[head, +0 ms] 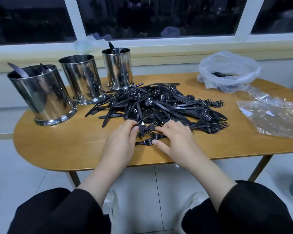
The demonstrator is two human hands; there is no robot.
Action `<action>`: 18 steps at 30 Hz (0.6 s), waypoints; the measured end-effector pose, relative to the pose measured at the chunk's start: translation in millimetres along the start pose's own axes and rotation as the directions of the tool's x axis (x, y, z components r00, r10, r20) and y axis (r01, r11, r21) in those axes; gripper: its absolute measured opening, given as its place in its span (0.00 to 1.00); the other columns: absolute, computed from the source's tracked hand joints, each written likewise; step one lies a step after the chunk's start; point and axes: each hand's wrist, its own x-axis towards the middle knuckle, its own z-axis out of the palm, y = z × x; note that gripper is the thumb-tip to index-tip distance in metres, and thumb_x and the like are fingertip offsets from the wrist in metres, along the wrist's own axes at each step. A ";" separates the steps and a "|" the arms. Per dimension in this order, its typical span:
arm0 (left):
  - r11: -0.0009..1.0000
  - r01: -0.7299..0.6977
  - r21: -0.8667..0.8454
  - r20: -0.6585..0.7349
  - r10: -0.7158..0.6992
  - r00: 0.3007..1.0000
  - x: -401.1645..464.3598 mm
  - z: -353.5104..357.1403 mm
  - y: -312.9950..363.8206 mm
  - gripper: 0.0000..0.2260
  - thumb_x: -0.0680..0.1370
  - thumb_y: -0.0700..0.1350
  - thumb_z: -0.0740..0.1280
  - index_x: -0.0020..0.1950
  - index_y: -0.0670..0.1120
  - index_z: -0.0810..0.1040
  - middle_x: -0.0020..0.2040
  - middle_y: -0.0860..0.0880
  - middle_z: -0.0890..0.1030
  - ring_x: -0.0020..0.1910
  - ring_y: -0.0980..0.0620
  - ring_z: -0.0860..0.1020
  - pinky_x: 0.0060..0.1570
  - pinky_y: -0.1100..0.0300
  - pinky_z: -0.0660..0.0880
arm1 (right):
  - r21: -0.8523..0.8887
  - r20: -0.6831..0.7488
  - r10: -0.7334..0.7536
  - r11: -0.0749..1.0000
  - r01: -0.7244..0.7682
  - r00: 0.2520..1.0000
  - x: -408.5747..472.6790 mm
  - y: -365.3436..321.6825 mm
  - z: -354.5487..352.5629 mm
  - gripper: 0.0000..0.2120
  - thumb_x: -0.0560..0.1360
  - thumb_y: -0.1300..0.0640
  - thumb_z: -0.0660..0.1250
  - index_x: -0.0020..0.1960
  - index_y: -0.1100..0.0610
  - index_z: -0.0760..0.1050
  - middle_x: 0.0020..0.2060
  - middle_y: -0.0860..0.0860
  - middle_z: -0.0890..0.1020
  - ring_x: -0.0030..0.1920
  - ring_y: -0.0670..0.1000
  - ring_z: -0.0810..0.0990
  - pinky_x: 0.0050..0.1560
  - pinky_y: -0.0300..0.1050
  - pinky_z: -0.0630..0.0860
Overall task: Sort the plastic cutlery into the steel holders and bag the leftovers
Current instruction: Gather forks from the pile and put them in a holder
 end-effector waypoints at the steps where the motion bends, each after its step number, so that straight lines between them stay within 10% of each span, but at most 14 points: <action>1: 1.000 0.007 -0.008 0.000 -0.007 1.000 0.2 -1.0 -1.9 0.10 0.86 0.48 0.59 0.62 0.48 0.78 0.51 0.53 0.80 0.52 0.47 0.78 0.47 0.53 0.70 | -0.037 0.021 0.020 0.999 -0.020 1.000 1.0 -2.3 1.1 0.27 0.77 0.33 0.59 0.68 0.47 0.77 0.53 0.43 0.73 0.56 0.49 0.70 0.60 0.52 0.68; 18: 0.998 -0.060 0.019 0.040 0.060 0.997 -0.5 -4.0 -7.1 0.10 0.86 0.48 0.60 0.53 0.47 0.80 0.43 0.53 0.79 0.47 0.48 0.76 0.46 0.51 0.70 | 0.278 -0.148 0.076 0.960 -0.033 0.986 3.1 -0.6 -6.8 0.04 0.77 0.51 0.72 0.45 0.47 0.79 0.41 0.40 0.75 0.47 0.43 0.72 0.51 0.48 0.69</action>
